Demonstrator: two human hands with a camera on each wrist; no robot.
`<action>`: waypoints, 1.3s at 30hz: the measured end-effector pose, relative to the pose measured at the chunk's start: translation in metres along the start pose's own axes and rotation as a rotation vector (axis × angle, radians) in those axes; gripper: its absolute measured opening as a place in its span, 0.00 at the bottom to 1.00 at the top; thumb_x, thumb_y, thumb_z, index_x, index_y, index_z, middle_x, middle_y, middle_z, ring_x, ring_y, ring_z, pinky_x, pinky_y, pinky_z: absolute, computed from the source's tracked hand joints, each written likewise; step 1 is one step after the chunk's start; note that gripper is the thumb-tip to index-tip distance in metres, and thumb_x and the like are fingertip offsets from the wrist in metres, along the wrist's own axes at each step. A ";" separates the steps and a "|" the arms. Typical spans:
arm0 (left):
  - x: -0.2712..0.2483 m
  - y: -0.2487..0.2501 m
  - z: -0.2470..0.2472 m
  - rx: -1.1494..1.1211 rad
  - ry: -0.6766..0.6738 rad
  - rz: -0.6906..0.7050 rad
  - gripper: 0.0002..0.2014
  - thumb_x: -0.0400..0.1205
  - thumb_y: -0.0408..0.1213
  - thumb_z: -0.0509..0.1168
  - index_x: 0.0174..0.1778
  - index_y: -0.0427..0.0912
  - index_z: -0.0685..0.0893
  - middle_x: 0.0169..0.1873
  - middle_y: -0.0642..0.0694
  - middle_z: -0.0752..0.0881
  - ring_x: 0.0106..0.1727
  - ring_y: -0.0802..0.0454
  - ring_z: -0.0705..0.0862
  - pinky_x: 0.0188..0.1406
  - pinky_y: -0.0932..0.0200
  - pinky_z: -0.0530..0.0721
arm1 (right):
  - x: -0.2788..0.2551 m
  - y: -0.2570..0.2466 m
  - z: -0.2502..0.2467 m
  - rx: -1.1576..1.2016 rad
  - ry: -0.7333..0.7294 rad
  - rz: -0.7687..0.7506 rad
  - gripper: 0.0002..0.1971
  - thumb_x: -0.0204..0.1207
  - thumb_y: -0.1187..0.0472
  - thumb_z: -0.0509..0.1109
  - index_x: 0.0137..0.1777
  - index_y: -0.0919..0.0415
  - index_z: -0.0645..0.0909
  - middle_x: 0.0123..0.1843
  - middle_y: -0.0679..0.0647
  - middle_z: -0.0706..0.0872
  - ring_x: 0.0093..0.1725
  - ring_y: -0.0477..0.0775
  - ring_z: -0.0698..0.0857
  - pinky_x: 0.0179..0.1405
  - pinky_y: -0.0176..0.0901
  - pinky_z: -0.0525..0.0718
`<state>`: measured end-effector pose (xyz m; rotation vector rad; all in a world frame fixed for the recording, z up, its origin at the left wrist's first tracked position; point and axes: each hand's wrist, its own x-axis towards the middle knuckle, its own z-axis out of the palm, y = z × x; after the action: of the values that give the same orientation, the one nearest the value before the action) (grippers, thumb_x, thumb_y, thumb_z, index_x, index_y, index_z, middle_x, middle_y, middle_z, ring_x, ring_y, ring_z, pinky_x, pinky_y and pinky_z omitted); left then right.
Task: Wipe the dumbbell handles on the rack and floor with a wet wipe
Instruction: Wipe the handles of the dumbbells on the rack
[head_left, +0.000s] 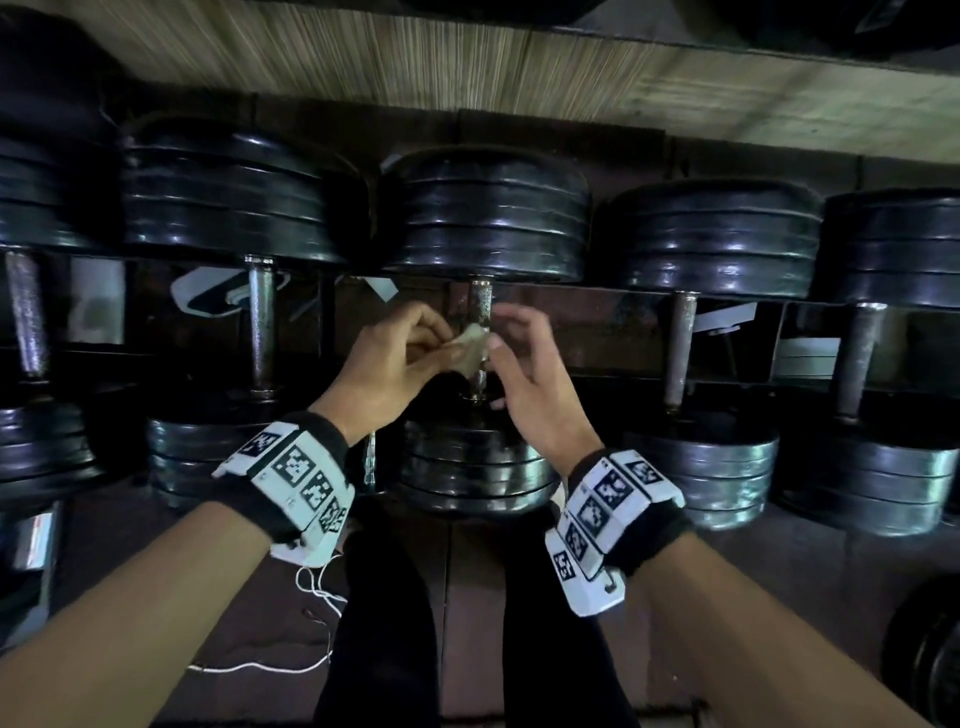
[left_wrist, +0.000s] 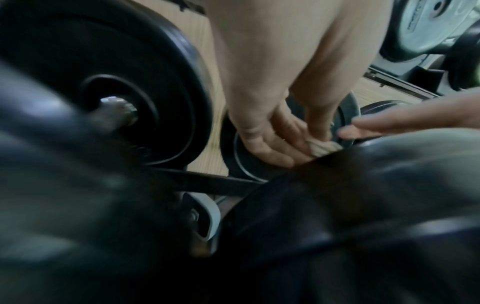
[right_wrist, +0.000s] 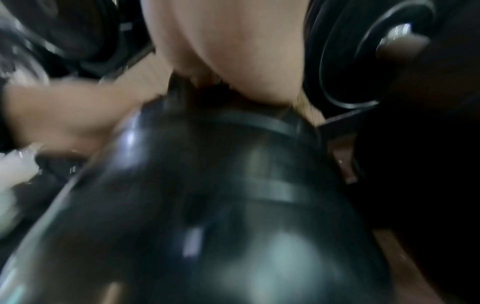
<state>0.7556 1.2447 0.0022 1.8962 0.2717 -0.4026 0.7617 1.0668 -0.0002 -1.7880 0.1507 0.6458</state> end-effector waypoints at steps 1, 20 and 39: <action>-0.006 0.003 -0.003 -0.052 -0.034 -0.025 0.09 0.78 0.35 0.75 0.46 0.46 0.81 0.40 0.52 0.88 0.40 0.64 0.86 0.45 0.72 0.81 | 0.003 -0.004 -0.002 -0.001 -0.075 0.025 0.08 0.86 0.49 0.66 0.63 0.40 0.78 0.65 0.47 0.79 0.63 0.54 0.85 0.51 0.49 0.89; -0.074 -0.042 -0.071 0.844 0.573 -0.080 0.11 0.79 0.44 0.59 0.42 0.43 0.85 0.28 0.41 0.86 0.30 0.32 0.83 0.29 0.48 0.76 | 0.080 0.001 -0.016 -0.029 0.122 0.199 0.10 0.85 0.78 0.60 0.60 0.77 0.81 0.41 0.56 0.85 0.33 0.41 0.83 0.33 0.29 0.85; -0.073 -0.048 -0.070 0.824 0.598 -0.084 0.11 0.77 0.44 0.60 0.37 0.45 0.85 0.27 0.42 0.84 0.29 0.33 0.82 0.28 0.55 0.68 | 0.075 0.012 -0.013 -0.275 0.117 0.073 0.06 0.82 0.68 0.71 0.50 0.67 0.90 0.45 0.55 0.92 0.42 0.49 0.89 0.48 0.42 0.87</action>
<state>0.6806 1.3275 0.0133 2.8050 0.6546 0.0379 0.8237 1.0670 -0.0456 -2.0945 0.2162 0.6373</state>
